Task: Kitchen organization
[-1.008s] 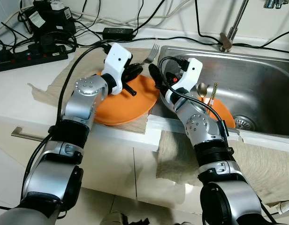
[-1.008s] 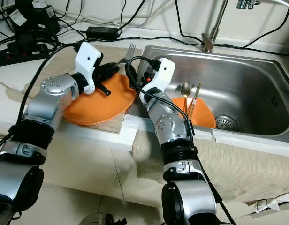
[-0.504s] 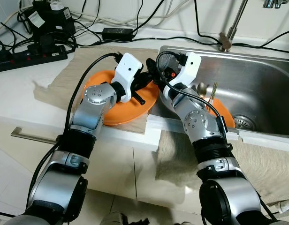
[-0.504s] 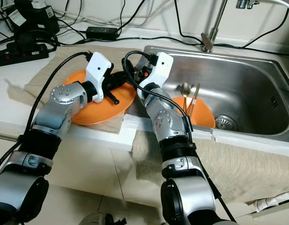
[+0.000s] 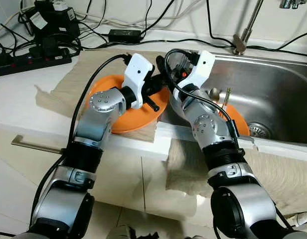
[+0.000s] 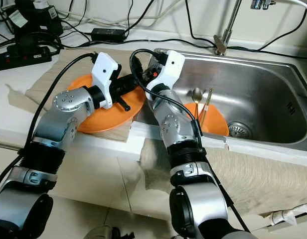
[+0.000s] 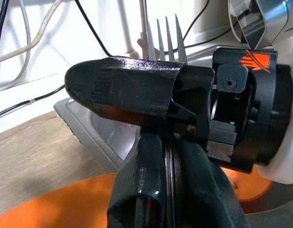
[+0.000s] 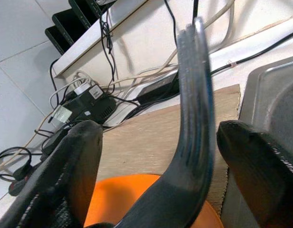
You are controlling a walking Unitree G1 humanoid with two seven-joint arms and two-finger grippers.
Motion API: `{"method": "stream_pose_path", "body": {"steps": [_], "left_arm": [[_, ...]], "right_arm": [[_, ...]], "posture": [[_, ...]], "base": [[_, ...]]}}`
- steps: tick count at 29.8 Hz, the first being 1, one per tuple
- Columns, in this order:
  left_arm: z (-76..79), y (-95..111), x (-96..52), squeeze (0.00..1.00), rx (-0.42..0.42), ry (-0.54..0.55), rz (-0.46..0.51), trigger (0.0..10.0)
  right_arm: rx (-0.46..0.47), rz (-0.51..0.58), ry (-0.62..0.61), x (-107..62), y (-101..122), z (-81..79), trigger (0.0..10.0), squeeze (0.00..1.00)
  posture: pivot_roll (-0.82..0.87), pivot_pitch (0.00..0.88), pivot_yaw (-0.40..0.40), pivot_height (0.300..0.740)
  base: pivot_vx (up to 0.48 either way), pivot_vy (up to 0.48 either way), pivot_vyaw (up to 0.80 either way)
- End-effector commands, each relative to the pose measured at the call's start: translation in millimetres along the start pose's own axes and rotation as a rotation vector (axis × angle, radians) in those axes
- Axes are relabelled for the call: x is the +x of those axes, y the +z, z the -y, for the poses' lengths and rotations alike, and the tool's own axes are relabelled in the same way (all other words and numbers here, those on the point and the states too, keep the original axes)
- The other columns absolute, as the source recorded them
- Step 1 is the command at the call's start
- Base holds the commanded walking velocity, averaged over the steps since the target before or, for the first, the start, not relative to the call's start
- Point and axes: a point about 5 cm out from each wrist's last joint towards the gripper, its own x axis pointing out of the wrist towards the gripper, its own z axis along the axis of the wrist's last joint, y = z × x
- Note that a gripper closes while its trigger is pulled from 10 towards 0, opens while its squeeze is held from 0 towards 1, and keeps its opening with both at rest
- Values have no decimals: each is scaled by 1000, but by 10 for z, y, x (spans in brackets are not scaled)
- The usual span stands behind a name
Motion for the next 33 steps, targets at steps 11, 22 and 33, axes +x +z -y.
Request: {"method": "stream_pose_path", "body": {"steps": [11, 22, 33], "left_arm": [[84, 333, -11, 82, 14, -75, 150, 0], [69, 331, -28, 78, 27, -78, 138, 0], [5, 226, -40, 71, 41, -46, 96, 0]], "right_arm": [[48, -29, -40, 50, -141, -109, 0, 0], [68, -33, -52, 34, -186, -89, 0, 0], [47, -42, -74, -9, -226, -11, 0, 0]], "posture": [[83, 25, 20, 740], [85, 19, 22, 740], [78, 15, 23, 740]], "base": [[0, 0, 0], [0, 0, 0], [0, 0, 0]]}}
